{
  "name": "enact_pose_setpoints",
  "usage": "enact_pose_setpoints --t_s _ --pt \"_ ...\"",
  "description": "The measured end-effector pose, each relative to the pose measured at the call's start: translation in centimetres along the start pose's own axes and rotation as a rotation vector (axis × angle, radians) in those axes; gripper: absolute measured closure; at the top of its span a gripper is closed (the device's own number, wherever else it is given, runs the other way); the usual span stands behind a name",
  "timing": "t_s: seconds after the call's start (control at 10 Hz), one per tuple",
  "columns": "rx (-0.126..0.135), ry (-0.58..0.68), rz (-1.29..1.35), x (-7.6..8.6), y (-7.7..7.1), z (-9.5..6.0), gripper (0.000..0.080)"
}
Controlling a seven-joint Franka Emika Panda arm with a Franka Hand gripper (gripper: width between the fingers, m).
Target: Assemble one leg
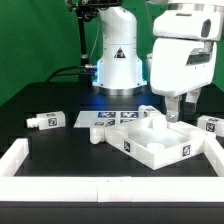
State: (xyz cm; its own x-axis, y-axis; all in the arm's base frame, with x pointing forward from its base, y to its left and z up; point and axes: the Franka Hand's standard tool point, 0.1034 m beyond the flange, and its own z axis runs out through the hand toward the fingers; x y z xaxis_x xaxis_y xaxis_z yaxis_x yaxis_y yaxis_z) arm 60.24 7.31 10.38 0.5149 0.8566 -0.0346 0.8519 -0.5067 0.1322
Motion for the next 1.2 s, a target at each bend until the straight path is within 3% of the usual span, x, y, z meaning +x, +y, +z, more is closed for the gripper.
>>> enact_pose_setpoints --t_s 0.6,0.8,1.0,1.1,1.2 --pt "0.004 -0.002 -0.004 -0.6 0.2 0.1 0.015" --pt "0.025 -0.038 0.057 -5.0 1.1 1.3 0.015" --pt "0.022 -0.015 0.137 -7.7 0.4 3.9 0.015" --pt "0.057 -0.006 0.158 -9.8 0.7 5.1 0.015" --pt "0.06 -0.005 0.176 -10.0 0.9 5.1 0.015"
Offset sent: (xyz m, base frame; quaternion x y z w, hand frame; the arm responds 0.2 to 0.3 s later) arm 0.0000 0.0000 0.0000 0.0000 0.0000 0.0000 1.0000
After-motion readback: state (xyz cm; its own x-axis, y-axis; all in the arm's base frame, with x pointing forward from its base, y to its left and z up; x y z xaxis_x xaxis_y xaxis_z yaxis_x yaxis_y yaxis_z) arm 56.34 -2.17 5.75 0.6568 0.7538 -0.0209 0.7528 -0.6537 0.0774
